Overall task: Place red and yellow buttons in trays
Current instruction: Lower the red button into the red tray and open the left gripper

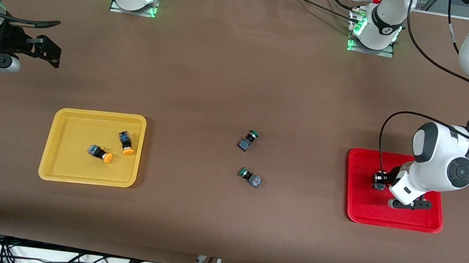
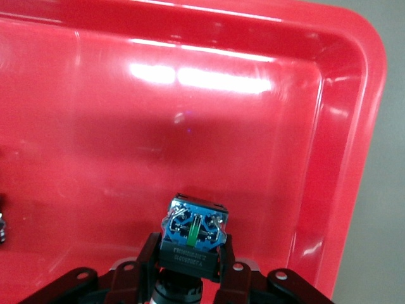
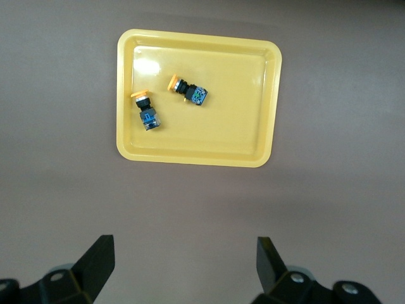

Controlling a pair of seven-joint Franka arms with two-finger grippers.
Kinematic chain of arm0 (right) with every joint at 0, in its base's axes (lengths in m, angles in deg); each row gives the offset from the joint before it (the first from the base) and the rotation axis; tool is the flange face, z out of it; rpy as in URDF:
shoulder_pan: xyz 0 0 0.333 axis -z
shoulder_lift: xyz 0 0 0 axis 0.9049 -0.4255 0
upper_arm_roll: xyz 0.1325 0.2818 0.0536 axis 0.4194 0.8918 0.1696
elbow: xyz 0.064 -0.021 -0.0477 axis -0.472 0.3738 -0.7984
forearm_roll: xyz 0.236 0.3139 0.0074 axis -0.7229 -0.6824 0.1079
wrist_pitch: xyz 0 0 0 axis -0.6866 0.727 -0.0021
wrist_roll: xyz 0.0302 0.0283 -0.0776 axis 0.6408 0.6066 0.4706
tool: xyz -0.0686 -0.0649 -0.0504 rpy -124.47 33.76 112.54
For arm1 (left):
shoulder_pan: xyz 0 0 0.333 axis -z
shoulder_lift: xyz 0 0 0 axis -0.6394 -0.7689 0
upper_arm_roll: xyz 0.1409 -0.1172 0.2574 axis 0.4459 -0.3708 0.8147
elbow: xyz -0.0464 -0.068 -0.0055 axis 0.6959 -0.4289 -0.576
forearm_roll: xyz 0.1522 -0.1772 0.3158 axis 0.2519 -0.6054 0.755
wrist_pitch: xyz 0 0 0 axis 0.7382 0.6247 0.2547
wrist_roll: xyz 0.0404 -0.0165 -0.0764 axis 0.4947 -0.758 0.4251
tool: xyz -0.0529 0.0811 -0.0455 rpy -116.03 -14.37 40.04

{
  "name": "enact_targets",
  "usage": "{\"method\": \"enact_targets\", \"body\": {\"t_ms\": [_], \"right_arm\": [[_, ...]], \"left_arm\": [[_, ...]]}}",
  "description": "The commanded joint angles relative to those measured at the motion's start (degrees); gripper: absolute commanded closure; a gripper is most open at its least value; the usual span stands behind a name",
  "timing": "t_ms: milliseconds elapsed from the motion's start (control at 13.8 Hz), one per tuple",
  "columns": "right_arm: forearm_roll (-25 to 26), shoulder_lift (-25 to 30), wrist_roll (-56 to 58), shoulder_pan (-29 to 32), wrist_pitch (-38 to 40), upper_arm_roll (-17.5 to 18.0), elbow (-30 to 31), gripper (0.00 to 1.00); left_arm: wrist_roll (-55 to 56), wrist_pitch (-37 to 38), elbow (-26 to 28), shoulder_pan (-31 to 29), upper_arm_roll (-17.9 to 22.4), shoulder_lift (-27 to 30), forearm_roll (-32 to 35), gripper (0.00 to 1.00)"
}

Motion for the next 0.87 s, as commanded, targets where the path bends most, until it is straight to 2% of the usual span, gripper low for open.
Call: {"method": "enact_targets", "body": {"t_ms": [0,72,217,361,578,795], "right_arm": [[0.6,-1.5,0.6,-0.3,1.4,0.1,-1.9,0.0],[0.4,-1.8,0.8,-0.3,1.5,0.1,-1.8,0.01],[0.1,-1.8,0.6,-0.5,1.2,0.2,-1.9,0.0],[0.0,-1.8,-0.4,-0.6,0.5,0.3,-1.9,0.01],[-0.4,-2.6,-0.5,-1.2,-0.2,0.4,-1.9,0.0],[-2.6,-2.5,-0.5,-1.2,-0.2,0.4,-1.9,0.01]], "left_arm": [[1.1,-2.2,2.0,0.1,0.1,0.7,-0.2,0.76],[1.2,-2.2,1.9,0.1,0.1,0.7,-0.2,0.58],[1.2,-1.6,0.9,0.2,0.0,1.0,-0.2,0.0],[1.2,1.5,-1.7,0.2,-0.1,2.1,0.0,0.0],[1.2,16.8,-13.0,2.0,0.0,2.2,0.5,0.0],[1.1,24.7,-21.1,3.8,0.1,2.1,0.7,0.0]]}}
